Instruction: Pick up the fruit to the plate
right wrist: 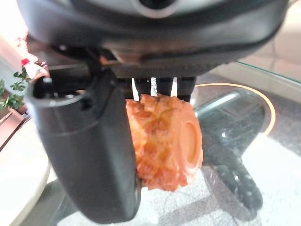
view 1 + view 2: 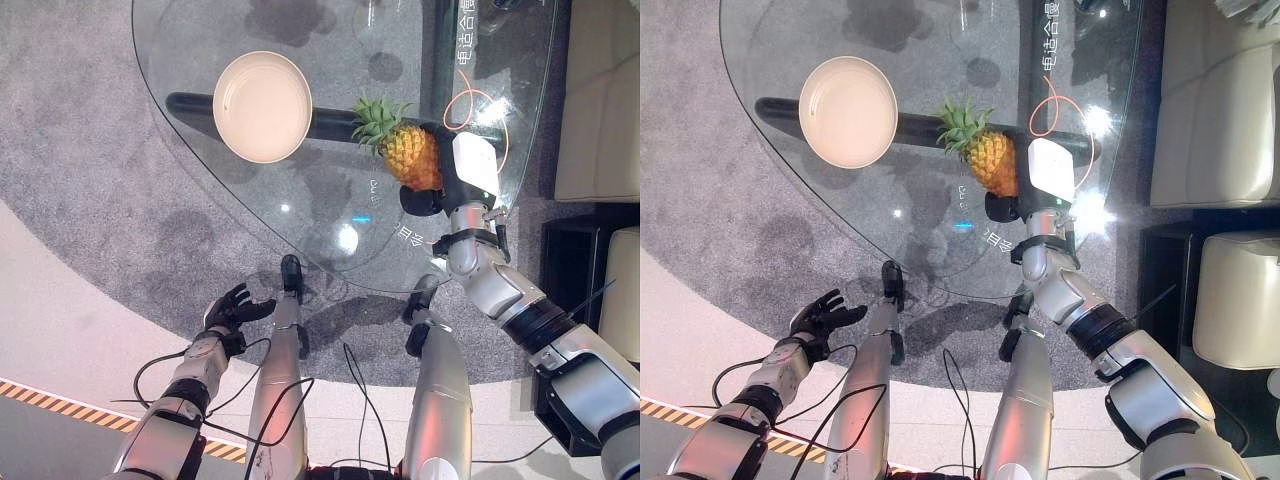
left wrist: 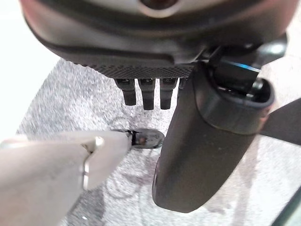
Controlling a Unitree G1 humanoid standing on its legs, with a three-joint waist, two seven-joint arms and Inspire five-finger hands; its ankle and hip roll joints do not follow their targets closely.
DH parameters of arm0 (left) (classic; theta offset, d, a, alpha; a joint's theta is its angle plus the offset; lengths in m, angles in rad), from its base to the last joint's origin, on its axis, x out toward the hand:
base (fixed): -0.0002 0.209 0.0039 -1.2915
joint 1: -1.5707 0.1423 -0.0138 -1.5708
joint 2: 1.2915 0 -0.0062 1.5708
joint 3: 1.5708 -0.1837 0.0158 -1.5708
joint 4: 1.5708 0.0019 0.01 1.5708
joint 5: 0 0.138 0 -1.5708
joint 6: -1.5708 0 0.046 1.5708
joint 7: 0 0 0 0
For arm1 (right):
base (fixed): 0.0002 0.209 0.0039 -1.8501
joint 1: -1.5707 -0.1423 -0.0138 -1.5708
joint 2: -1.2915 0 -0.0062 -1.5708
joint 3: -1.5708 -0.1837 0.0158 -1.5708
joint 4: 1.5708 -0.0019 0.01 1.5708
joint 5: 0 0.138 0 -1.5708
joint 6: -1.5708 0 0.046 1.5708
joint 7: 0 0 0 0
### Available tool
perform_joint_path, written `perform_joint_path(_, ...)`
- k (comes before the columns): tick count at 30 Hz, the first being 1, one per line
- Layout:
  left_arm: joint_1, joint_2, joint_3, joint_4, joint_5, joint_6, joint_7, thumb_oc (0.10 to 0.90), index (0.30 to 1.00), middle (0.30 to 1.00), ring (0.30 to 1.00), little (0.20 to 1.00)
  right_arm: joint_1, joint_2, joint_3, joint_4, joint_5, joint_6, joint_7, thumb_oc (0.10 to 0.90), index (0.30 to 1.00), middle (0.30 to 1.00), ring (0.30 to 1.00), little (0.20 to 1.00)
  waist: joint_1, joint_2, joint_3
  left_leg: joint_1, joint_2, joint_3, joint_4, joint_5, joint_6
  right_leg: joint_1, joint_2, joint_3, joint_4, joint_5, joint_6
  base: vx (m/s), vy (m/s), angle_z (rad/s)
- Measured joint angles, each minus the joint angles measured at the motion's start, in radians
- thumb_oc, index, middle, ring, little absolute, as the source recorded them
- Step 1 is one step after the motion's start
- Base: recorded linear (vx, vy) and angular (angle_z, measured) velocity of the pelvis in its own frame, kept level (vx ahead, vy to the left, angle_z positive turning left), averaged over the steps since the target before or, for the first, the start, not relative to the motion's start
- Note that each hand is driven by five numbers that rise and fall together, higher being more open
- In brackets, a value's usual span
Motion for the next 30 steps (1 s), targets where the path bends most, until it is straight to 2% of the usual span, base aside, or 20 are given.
perform_joint_path(10,-0.003,0.0,0.124,-0.043,-0.221,-0.025,0.04,0.8,0.9,0.9,0.9,0.9,0.039,0.038,-0.057,0.032,0.085,-0.042,-0.025,0.1,0.3,0.3,0.3,0.2,0.0,0.0,0.0,0.017,-0.004,-0.001,0.0,0.003,0.003,0.015,-0.004,0.001,0.005,0.0,0.0,0.0,0.004,0.01)
perform_joint_path(13,-0.014,0.0,0.148,-0.061,-0.274,-0.069,0.119,0.8,0.9,0.9,0.9,0.9,0.058,0.04,-0.07,0.032,0.104,-0.056,-0.045,0.1,0.3,0.3,0.3,0.2,-0.001,0.0,0.0,0.017,-0.006,-0.002,0.0,0.005,0.006,0.015,-0.011,0.001,0.008,0.0,0.0,-0.01,0.007,0.01)
perform_joint_path(14,-0.024,-0.001,0.159,-0.064,-0.282,-0.103,0.165,0.8,0.9,0.9,0.9,0.9,0.063,0.04,-0.071,0.032,0.104,-0.056,-0.055,0.1,0.3,0.3,0.3,0.2,-0.001,0.0,0.0,0.017,-0.007,-0.003,-0.001,0.005,0.007,0.015,-0.012,0.001,0.01,0.0,0.0,0.0,0.0,0.0)
perform_joint_path(18,-0.032,0.001,0.202,-0.122,-0.281,-0.207,0.287,0.8,0.9,0.9,0.9,0.9,0.091,0.045,-0.095,0.032,0.105,-0.066,-0.079,0.1,0.3,0.3,0.3,0.2,0.0,0.0,0.0,0.018,-0.01,-0.004,-0.001,0.006,0.009,0.015,-0.011,0.001,0.013,0.0,0.0,0.0,0.0,0.0)
perform_joint_path(23,-0.079,0.006,0.237,-0.186,-0.26,-0.305,0.435,0.8,0.9,0.9,0.9,0.9,0.104,0.046,-0.11,0.032,0.105,-0.074,-0.101,0.1,0.3,0.3,0.3,0.2,-0.001,0.0,0.0,0.019,-0.011,-0.005,-0.001,0.008,0.01,0.015,-0.011,0.001,0.016,0.0,0.0,0.0,0.0,0.0)
perform_joint_path(26,-0.096,0.01,0.237,-0.235,-0.208,-0.354,0.483,0.8,0.9,0.9,0.9,0.9,0.105,0.046,-0.115,0.032,0.105,-0.078,-0.106,0.1,0.3,0.3,0.3,0.2,-0.002,0.0,0.0,0.019,-0.011,-0.005,-0.002,0.008,0.009,0.015,-0.009,0.001,0.015,0.0,0.0,0.0,0.0,0.0)
perform_joint_path(30,-0.117,0.022,0.236,-0.314,-0.179,-0.406,0.508,0.8,0.9,0.9,0.9,0.9,0.124,0.046,-0.147,0.012,0.104,-0.121,-0.106,0.1,0.3,0.3,0.3,0.2,-0.007,0.0,0.0,0.02,-0.011,-0.004,-0.005,0.008,0.009,0.015,-0.007,0.002,0.012,0.0,0.0,0.0,0.0,0.0)
